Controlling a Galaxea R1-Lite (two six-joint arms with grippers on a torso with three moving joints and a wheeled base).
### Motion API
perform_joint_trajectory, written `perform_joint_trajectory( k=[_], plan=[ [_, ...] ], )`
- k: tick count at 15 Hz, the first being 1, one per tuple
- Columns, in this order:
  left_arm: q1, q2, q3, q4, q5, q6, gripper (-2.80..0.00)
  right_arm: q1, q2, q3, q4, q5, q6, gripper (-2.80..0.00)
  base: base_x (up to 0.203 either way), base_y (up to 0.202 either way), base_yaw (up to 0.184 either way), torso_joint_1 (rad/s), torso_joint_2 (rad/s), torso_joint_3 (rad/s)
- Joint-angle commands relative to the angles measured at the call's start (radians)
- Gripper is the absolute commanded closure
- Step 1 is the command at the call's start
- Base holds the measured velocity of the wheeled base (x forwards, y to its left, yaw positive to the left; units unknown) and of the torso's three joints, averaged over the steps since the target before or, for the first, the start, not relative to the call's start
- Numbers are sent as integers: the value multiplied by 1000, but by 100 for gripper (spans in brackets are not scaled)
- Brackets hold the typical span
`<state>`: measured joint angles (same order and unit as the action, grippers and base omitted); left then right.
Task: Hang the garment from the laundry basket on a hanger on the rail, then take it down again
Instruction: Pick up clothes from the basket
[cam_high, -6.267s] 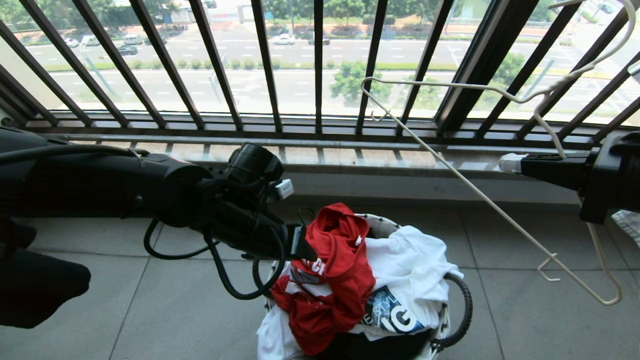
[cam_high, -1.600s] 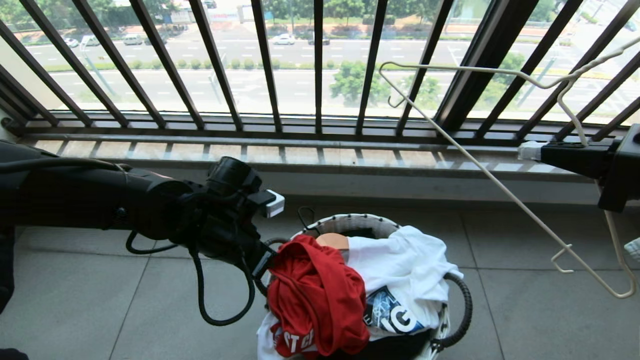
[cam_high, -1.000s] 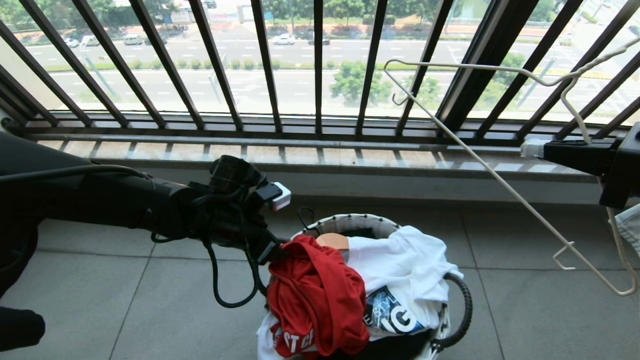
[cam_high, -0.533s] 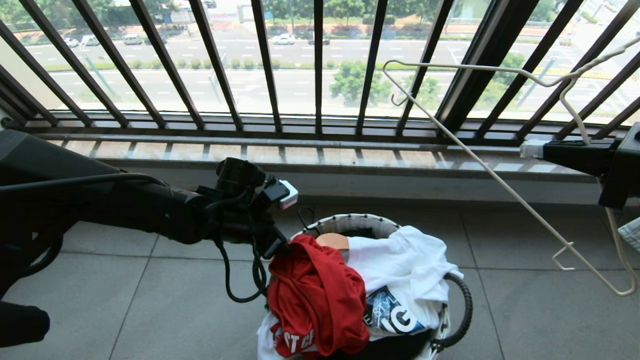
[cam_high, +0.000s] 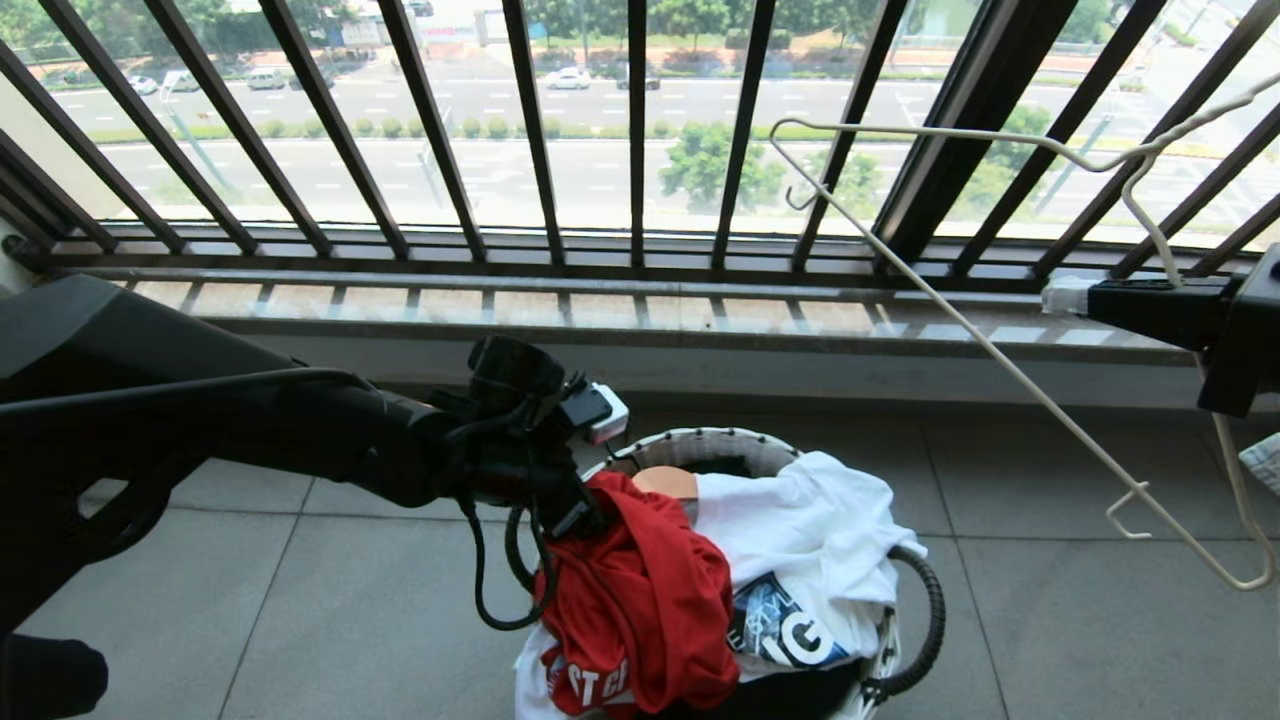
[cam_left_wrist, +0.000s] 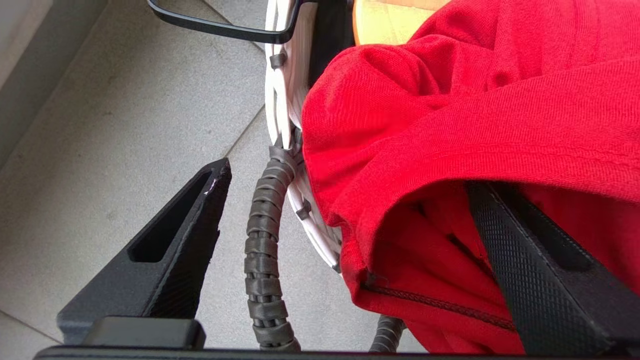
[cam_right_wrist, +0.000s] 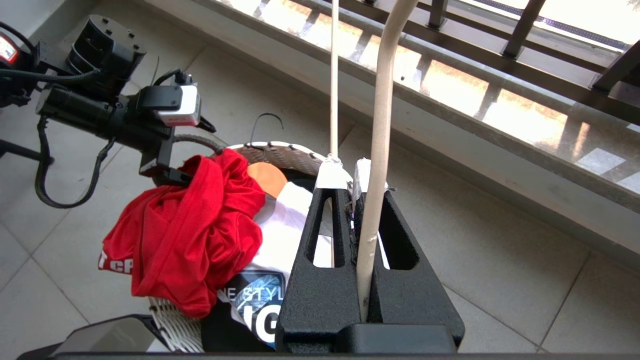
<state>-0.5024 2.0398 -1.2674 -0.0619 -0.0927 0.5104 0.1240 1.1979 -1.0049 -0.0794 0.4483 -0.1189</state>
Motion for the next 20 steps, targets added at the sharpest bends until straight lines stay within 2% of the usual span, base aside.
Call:
perform_joint_trajectory(
  k=[1, 3, 4, 5, 14, 17, 19, 20],
  plan=[
    [-12, 18, -3, -1, -1, 1, -280, 0, 2, 0, 0, 3, -1, 0, 0, 0, 0, 0, 0, 0],
    [-18, 22, -1, -1, -1, 0, -280, 0, 2, 0, -2, 3, -1, 0, 0, 0, 0, 0, 0, 0],
    [-18, 22, -1, -1, -1, 0, -85, 0, 2, 0, 0, 3, -1, 0, 0, 0, 0, 0, 0, 0],
    [-16, 21, -1, -1, -1, 2, 0, -1, 2, 0, 0, 3, -1, 0, 0, 0, 0, 0, 0, 0],
    [-9, -25, -3, 11, 2, -10, 0, -3, -2, -1, -2, 3, -1, 0, 0, 0, 0, 0, 0, 0],
    [-5, -91, -5, 29, 49, -48, 0, -4, -5, -1, 0, 4, -1, 0, 0, 0, 0, 0, 0, 0],
    [-5, -165, -28, 125, 92, -67, 0, -3, -11, 0, 0, 6, -1, 0, 0, 0, 0, 0, 0, 0],
    [-6, -204, -54, 199, 103, -105, 0, -3, -10, 0, 0, 9, -2, 0, 0, 0, 0, 0, 0, 0]
  ],
)
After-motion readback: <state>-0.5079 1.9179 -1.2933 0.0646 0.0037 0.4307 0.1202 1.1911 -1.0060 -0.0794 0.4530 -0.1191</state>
